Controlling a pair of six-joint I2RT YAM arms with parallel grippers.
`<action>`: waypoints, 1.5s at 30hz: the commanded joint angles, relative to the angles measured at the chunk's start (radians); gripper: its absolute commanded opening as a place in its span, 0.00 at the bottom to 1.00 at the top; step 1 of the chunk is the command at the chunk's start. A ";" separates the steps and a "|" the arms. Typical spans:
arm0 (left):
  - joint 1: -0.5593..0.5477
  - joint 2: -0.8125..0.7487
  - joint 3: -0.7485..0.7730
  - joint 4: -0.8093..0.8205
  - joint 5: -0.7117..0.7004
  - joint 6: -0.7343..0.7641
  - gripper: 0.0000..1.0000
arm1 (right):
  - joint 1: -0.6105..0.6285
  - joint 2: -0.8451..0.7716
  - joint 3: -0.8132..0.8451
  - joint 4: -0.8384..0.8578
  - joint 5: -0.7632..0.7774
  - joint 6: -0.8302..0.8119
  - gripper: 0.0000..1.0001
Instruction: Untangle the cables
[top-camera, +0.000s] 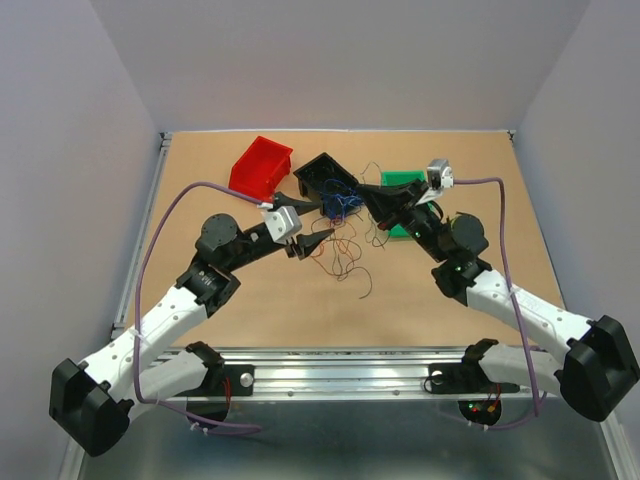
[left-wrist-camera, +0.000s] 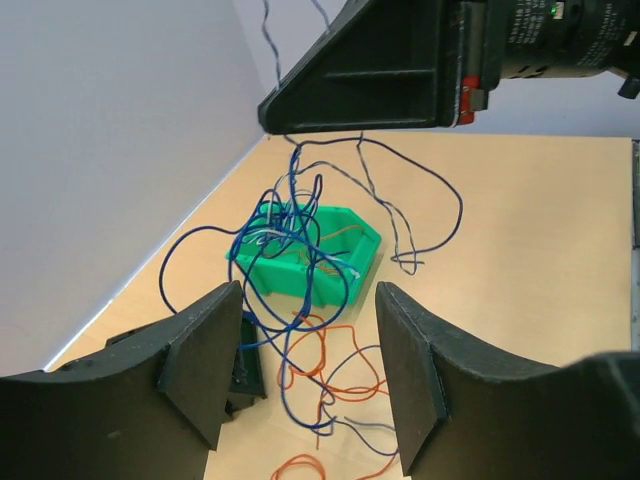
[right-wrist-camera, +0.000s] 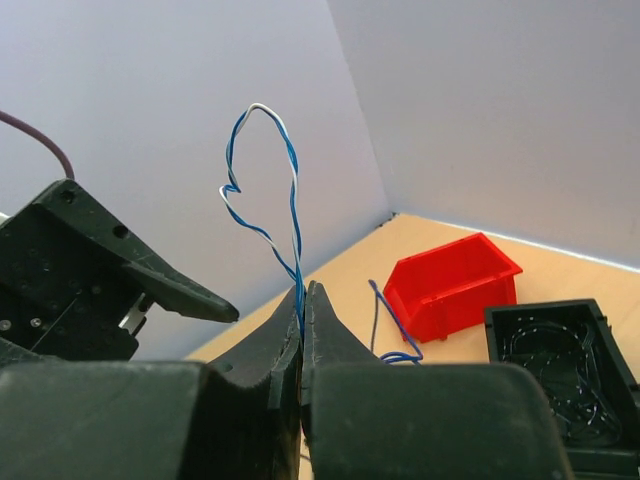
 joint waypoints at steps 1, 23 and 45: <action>-0.020 0.012 0.034 0.034 0.043 0.041 0.66 | 0.004 0.004 0.007 -0.007 0.029 0.026 0.00; -0.142 0.137 -0.043 0.172 -0.249 0.254 0.71 | 0.004 -0.031 -0.009 -0.006 0.040 0.080 0.01; -0.155 0.180 -0.019 0.191 -0.454 0.251 0.00 | 0.006 -0.277 -0.064 -0.203 0.253 0.039 0.00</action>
